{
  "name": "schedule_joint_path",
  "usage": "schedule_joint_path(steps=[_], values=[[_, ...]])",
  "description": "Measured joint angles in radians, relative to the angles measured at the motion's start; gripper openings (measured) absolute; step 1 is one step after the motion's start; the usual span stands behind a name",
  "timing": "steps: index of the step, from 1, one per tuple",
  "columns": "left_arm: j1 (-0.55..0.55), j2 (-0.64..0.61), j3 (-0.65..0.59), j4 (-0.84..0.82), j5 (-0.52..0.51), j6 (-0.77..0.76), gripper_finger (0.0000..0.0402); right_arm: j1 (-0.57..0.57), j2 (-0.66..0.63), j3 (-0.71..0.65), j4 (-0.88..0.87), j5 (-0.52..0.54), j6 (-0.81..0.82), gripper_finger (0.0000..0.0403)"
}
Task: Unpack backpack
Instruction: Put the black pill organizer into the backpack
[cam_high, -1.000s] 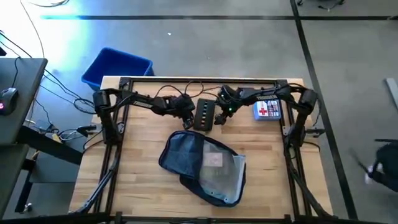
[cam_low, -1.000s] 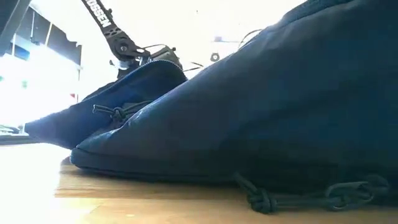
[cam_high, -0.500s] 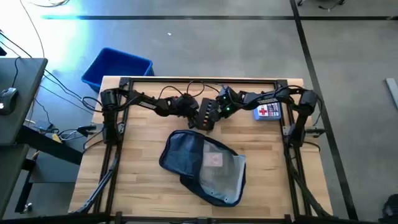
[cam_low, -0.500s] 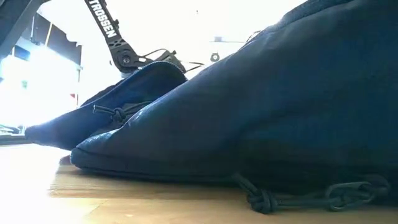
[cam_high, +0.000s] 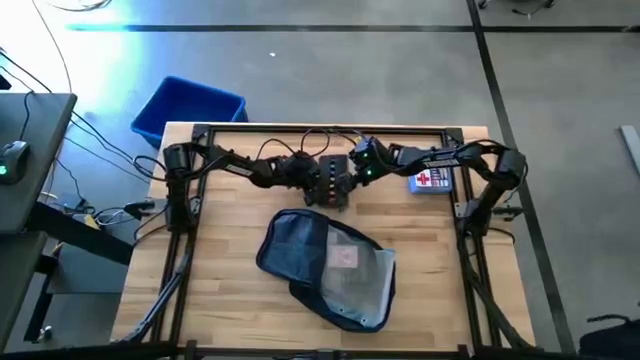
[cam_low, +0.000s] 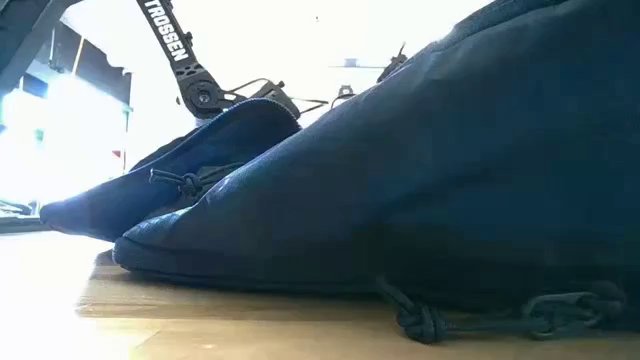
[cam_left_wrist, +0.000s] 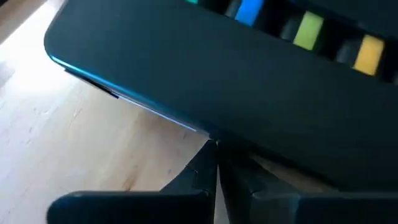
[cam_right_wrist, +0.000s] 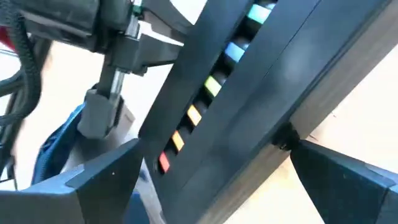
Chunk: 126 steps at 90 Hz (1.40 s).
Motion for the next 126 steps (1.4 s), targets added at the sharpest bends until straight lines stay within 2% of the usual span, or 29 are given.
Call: schedule_joint_path(steps=[15,61,101,126], values=[[-0.017,0.0,0.0,0.001,0.011,-0.009,0.0,-0.002,0.002,0.001,0.005,0.035,-0.016,0.0392],[-0.031,0.0,0.0,0.013,0.011,-0.052,0.0,0.014,0.001,0.001,0.01,0.016,-0.011,0.0392],[-0.032,0.0,0.0,0.024,-0.013,-0.049,0.0,0.038,-0.101,0.011,0.06,-0.008,-0.03,0.0391],[-0.032,0.0,0.0,0.027,-0.025,-0.049,0.0,0.094,-0.1,0.01,0.067,0.066,-0.03,0.0391]])
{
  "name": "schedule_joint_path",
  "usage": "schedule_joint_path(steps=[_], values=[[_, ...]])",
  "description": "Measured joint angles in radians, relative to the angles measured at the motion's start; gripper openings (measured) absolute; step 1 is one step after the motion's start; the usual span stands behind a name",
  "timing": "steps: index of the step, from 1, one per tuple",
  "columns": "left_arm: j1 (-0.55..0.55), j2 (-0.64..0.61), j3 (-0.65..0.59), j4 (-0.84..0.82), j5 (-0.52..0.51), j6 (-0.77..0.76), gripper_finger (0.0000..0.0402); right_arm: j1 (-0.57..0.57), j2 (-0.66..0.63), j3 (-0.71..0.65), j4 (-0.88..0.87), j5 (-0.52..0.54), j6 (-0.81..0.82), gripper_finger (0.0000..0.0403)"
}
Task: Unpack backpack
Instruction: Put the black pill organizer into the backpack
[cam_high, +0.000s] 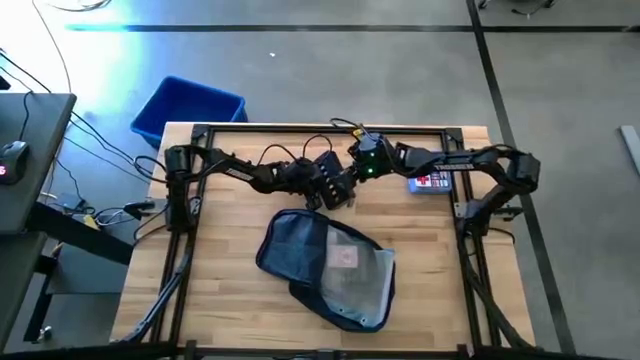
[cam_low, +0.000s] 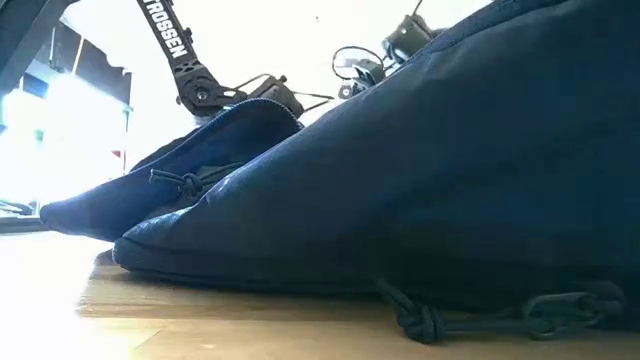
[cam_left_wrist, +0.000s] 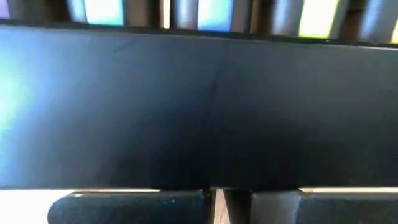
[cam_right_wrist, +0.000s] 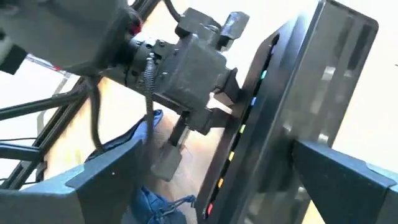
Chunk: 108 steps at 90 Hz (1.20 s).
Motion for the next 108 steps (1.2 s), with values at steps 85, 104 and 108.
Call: schedule_joint_path(steps=[85,104,108], values=[[-0.044,-0.007,0.007,0.041,0.019,-0.018,0.0,0.112,-0.077,-0.008,0.004,-0.076,-0.184,0.0391],[-0.058,-0.125,0.005,-0.141,-0.06,0.017,0.0,0.111,-0.142,0.027,-0.131,-0.1,-0.635,0.0391],[-0.064,-0.168,0.005,-0.197,-0.09,0.026,0.0,0.111,-0.148,0.075,-0.234,-0.054,-0.778,0.0391]])
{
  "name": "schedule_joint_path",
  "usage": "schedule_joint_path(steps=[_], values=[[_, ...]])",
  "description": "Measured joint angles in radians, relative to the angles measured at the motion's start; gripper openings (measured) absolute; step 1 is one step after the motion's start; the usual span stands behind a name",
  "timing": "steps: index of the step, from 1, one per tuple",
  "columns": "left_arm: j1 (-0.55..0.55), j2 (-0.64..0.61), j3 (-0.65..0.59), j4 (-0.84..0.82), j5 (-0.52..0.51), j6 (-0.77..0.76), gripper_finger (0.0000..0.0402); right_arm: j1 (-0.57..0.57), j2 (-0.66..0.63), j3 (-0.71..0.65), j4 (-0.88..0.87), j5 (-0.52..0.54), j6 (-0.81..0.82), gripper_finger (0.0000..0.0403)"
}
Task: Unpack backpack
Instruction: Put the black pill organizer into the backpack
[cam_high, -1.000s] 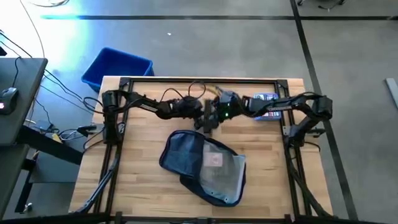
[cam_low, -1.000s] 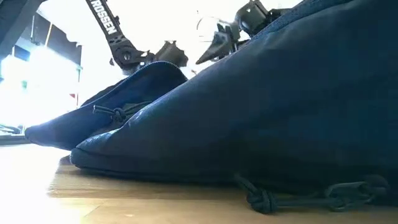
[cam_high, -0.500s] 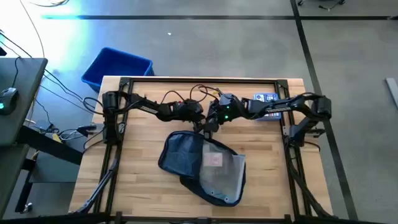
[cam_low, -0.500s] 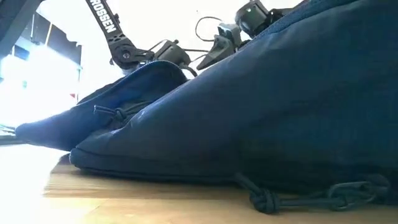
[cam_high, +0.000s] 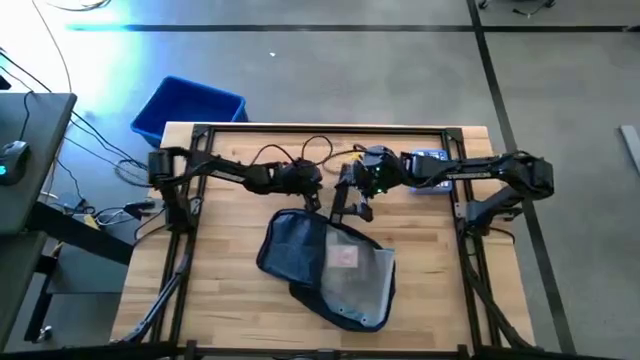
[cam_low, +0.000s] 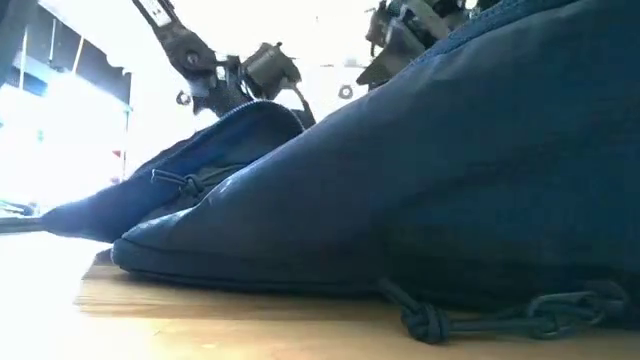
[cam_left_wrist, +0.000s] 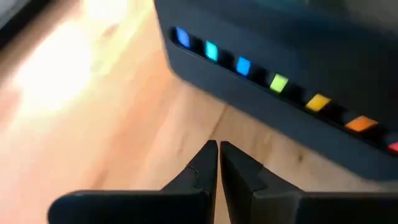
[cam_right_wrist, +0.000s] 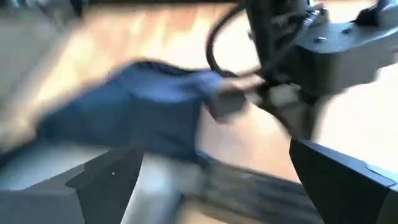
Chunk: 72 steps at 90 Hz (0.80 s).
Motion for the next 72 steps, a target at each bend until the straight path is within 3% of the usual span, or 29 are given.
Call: schedule_joint_path(steps=[12,32,56,72], values=[[-0.028,-0.134,0.0,-0.17,-0.054,0.008,0.0,0.004,0.044,0.168,-0.301,0.187,-0.438,0.0391],[-0.091,-0.311,0.0,-0.398,-0.083,-0.008,0.0,-0.005,0.236,0.367,-0.592,0.223,-0.77,0.0391],[-0.184,-0.393,-0.002,-0.611,-0.19,-0.116,0.0,0.002,0.415,0.447,-0.627,0.312,-0.974,0.0362],[-0.247,-0.389,-0.003,-0.671,-0.205,-0.194,0.0,0.009,0.464,0.454,-0.642,0.324,-0.95,0.0329]])
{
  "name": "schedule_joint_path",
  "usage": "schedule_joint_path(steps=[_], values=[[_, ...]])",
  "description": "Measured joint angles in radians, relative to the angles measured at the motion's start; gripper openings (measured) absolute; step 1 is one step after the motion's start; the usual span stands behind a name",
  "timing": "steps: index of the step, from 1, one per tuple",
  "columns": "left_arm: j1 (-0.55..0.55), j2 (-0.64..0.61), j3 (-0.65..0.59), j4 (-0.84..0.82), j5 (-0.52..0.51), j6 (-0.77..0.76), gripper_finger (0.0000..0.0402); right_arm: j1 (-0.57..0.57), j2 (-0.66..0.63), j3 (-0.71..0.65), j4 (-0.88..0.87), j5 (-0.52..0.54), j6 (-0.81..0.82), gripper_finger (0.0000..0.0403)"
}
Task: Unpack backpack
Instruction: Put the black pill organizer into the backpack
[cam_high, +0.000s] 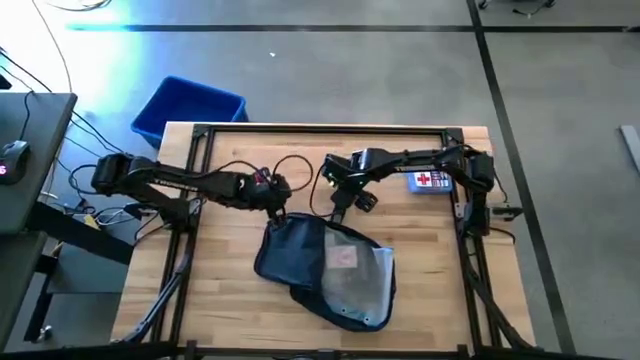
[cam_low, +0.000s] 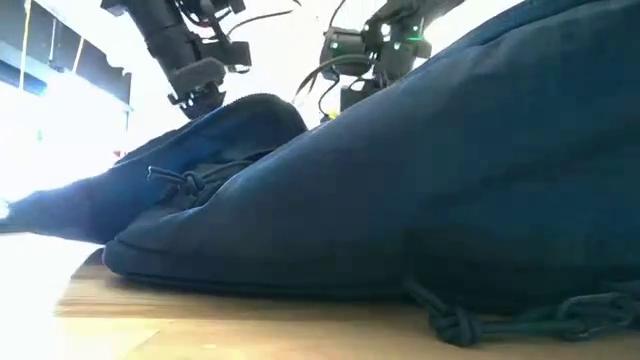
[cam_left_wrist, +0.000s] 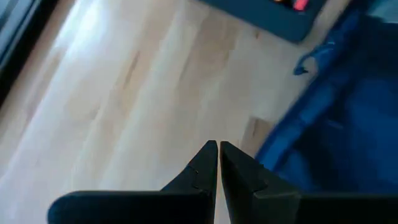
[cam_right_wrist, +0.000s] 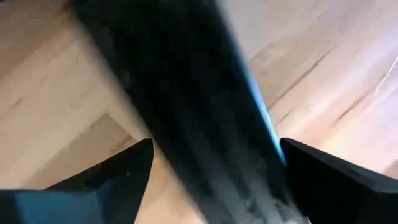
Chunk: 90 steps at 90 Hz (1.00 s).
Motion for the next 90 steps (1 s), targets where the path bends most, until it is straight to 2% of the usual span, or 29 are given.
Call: schedule_joint_path(steps=[11,26,40,58,71,79,90], values=[[-0.042,0.002,0.0,-0.004,-0.024,-0.027,0.0,0.016,0.012,-0.001,-0.01,0.019,0.162,0.0275],[-0.075,0.002,0.0,-0.005,-0.086,-0.067,0.0,0.052,0.011,0.0,-0.033,0.134,0.334,0.0152],[-0.099,0.002,0.0,-0.049,-0.126,-0.117,0.0,0.1,-0.05,-0.004,-0.127,0.205,0.414,0.0157],[-0.149,0.002,0.0,-0.188,-0.194,-0.247,0.0,0.221,-0.243,-0.002,-0.138,0.361,0.49,0.0157],[-0.21,-0.003,0.0,-0.261,-0.209,-0.347,0.0,0.364,-0.345,-0.019,-0.129,0.341,0.494,0.0157],[-0.261,-0.017,0.0,-0.308,-0.15,-0.417,0.0,0.461,-0.362,-0.053,-0.116,0.323,0.502,0.0157],[-0.355,-0.029,0.0,-0.327,0.001,-0.474,0.0,0.579,-0.36,-0.118,-0.018,0.385,0.609,0.0157]])
